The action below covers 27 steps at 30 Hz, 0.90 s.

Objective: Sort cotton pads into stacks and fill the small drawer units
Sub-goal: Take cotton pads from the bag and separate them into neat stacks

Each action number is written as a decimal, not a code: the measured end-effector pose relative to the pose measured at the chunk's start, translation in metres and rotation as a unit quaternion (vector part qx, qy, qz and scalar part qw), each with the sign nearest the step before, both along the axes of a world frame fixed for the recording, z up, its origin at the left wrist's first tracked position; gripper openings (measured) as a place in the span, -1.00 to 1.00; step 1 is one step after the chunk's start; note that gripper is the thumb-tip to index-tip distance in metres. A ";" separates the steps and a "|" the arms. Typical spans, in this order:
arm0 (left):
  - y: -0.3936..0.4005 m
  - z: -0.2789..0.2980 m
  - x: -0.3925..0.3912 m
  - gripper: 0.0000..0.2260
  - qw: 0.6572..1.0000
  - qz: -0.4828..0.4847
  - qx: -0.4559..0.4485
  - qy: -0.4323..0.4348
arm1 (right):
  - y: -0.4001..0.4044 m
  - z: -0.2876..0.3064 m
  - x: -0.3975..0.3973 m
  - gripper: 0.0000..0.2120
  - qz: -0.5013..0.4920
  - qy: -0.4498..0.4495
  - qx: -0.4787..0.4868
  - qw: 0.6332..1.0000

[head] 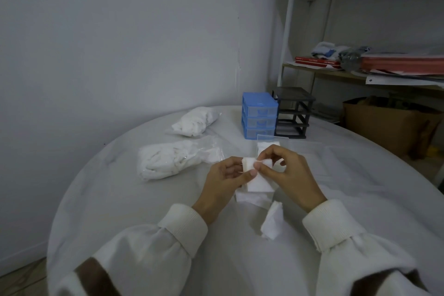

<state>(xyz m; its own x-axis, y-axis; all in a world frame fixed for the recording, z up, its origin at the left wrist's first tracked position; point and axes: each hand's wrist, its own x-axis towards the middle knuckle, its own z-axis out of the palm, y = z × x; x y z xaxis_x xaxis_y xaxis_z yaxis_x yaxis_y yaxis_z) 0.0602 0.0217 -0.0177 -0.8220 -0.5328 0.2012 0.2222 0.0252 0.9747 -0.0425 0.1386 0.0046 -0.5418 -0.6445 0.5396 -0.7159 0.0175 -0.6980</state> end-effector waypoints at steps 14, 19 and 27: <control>0.004 0.002 0.001 -0.69 0.999 -0.018 0.041 0.031 | -0.002 0.001 -0.001 -0.78 0.029 -0.115 -0.034 0.992; 0.001 0.002 0.003 -0.71 0.998 0.004 0.040 0.056 | -0.002 0.000 0.001 -0.83 0.075 -0.141 0.001 0.987; -0.002 -0.001 0.003 -0.85 0.997 -0.007 -0.022 0.077 | -0.001 -0.002 -0.002 -0.78 0.059 -0.131 0.009 0.990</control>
